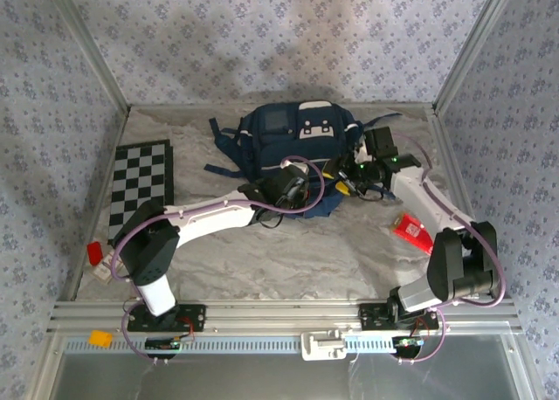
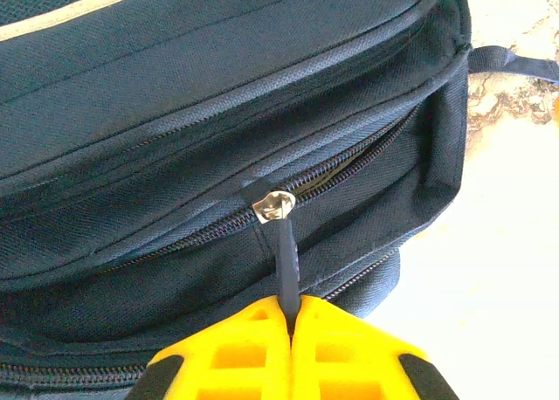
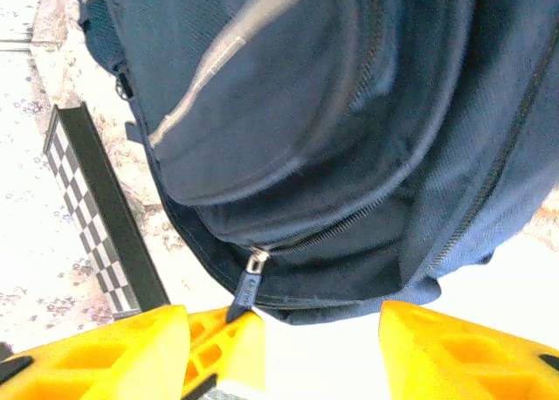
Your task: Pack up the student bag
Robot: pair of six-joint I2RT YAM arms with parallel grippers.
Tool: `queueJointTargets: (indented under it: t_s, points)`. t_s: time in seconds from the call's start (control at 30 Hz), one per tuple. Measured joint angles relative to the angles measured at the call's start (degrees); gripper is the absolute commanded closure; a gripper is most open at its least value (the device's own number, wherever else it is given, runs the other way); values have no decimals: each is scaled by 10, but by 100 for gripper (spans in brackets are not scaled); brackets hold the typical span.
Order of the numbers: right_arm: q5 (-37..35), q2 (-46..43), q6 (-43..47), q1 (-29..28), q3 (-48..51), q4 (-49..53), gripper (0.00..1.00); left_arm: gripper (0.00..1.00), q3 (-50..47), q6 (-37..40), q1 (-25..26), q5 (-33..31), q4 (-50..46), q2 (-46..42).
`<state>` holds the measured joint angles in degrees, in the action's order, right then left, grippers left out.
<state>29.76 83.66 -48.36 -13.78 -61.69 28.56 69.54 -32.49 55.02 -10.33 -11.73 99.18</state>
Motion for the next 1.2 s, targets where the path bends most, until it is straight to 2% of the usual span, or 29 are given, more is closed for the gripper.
queueJointTargets:
  t_s: [0.13, 0.37, 0.7, 0.97, 1.2]
  points:
    - [8, 22, -49, -18, 37, -62, 41, 100, 0, -1, 0, 0, 0, 0]
    - [1, 75, -117, -38, 38, -151, 52, 100, 0, -2, 0, 0, 2, 0]
    - [-64, 94, -150, -62, 22, -152, 100, 100, -2, -2, -3, -12, 0, 0]
    - [-58, 88, -122, -55, 0, -107, 100, 100, -72, 0, -11, -37, 2, -34]
    - [-14, 44, -102, -19, -1, -92, 100, 100, -144, 5, -76, -35, 16, -88]
